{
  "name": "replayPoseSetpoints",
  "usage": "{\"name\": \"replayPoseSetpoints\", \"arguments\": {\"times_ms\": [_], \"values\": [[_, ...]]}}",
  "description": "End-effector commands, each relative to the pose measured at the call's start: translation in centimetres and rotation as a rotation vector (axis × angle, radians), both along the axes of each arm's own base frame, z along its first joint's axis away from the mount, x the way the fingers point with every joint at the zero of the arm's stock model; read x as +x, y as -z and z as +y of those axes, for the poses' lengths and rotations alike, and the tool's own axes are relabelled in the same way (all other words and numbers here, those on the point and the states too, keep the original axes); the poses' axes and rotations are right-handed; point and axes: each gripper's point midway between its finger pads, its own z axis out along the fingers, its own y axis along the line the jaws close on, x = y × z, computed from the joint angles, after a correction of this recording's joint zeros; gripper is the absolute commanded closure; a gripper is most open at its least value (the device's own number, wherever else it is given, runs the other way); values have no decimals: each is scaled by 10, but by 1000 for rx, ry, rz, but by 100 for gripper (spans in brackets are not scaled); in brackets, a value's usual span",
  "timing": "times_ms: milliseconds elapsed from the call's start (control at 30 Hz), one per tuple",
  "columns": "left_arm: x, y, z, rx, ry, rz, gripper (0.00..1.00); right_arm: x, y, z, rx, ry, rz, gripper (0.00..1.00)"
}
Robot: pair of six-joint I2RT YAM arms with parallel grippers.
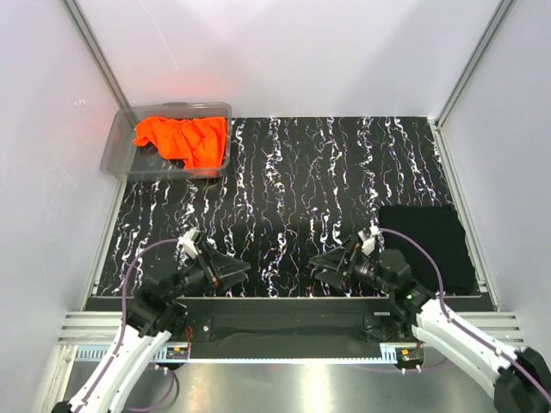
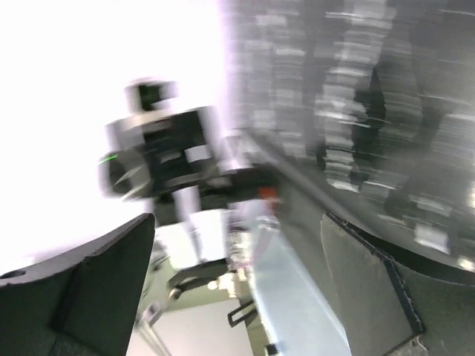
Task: Fold and stack the t-shirts
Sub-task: Reset both grippers
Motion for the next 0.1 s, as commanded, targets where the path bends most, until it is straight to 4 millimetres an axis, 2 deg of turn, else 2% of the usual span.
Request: {"name": "replayPoseSetpoints", "arguments": {"times_ms": [0, 33, 67], "values": [[-13, -67, -1, -232, 47, -242, 14, -12, -52, 2, 206, -54, -163, 0], [-18, -75, -3, -269, 81, -262, 14, -18, -77, 0, 277, -68, -255, 0], [-24, -98, -1, -364, 103, -326, 13, -27, -90, -2, 327, -98, -292, 0]]}}
